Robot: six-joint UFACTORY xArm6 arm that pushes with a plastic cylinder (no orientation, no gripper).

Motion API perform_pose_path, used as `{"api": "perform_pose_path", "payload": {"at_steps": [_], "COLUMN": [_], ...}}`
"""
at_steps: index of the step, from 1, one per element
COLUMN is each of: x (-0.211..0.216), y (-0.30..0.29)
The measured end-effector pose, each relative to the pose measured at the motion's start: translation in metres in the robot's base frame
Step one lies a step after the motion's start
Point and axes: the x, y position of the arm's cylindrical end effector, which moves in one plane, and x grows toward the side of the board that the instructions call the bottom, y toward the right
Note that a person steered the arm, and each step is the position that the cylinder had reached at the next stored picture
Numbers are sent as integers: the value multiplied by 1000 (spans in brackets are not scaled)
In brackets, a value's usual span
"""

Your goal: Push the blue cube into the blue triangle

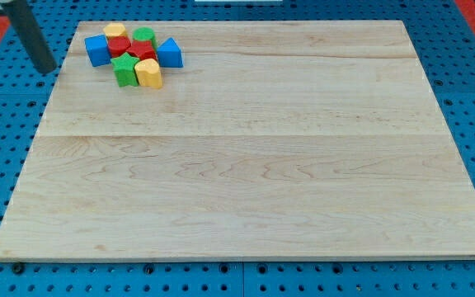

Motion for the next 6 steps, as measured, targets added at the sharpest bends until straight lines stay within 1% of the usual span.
{"api": "perform_pose_path", "payload": {"at_steps": [1,2,3,4,5,6], "x": [-29,-38,-37,-21,-6,-6], "y": [36,89,102,141,204,204]}}
